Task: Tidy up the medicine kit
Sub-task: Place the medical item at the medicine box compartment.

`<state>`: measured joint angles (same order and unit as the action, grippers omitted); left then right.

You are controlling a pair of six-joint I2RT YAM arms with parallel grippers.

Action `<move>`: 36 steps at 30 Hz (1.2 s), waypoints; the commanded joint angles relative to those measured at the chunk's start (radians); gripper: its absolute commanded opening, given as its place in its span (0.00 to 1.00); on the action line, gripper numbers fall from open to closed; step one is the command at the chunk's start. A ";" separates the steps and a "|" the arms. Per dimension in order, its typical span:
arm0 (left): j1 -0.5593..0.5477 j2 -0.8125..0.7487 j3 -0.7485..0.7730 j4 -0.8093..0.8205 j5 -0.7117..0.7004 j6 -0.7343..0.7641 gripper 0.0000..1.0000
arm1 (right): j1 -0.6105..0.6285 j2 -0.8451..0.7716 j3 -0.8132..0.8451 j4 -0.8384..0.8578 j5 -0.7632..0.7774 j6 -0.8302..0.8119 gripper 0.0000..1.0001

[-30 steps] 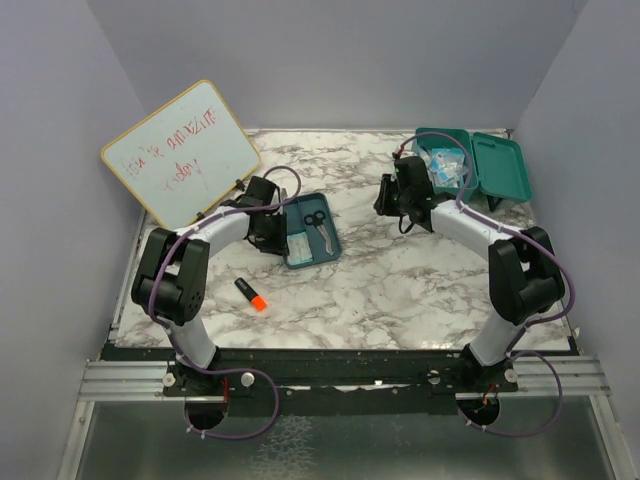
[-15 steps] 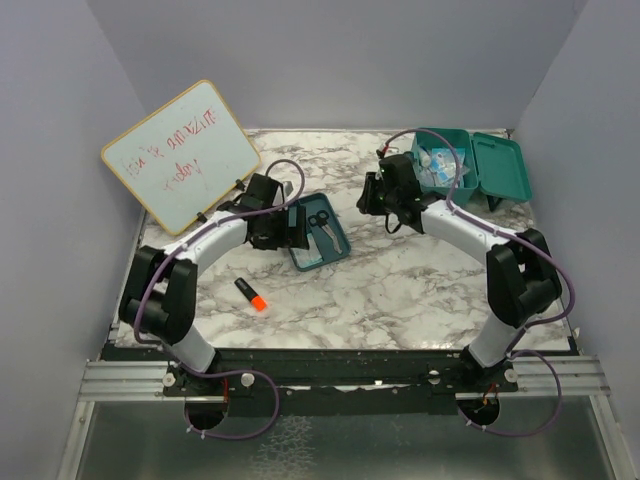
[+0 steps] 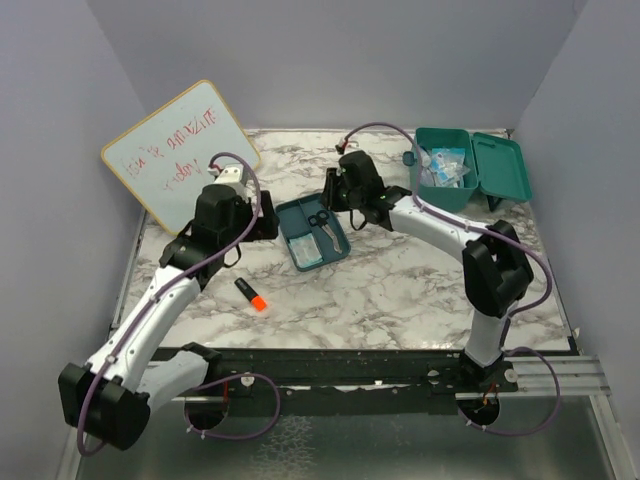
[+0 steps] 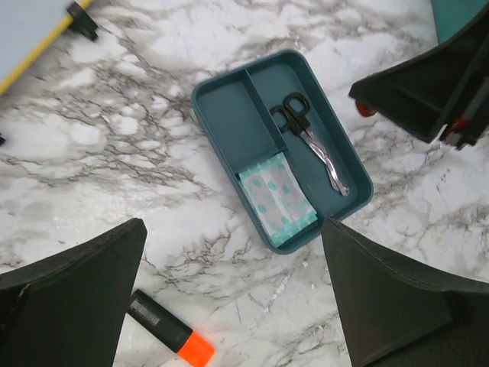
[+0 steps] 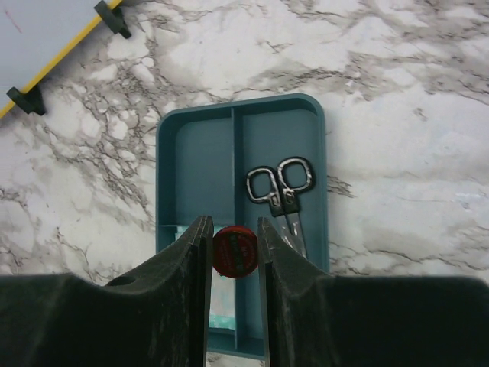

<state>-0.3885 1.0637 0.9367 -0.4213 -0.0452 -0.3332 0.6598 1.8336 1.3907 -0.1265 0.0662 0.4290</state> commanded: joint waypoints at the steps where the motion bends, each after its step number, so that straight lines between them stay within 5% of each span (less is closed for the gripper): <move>1: -0.001 -0.147 -0.075 0.078 -0.112 0.026 0.99 | 0.050 0.085 0.085 0.020 0.046 0.019 0.23; 22: -0.013 -0.207 -0.082 0.075 -0.176 0.045 0.99 | 0.170 0.503 0.467 -0.014 0.156 -0.090 0.24; 36: -0.015 -0.209 -0.084 0.075 -0.176 0.049 0.99 | 0.184 0.570 0.512 -0.061 0.251 -0.137 0.31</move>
<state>-0.4007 0.8703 0.8581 -0.3531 -0.1963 -0.2939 0.8360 2.3791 1.8751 -0.1589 0.2581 0.3141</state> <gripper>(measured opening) 0.988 0.307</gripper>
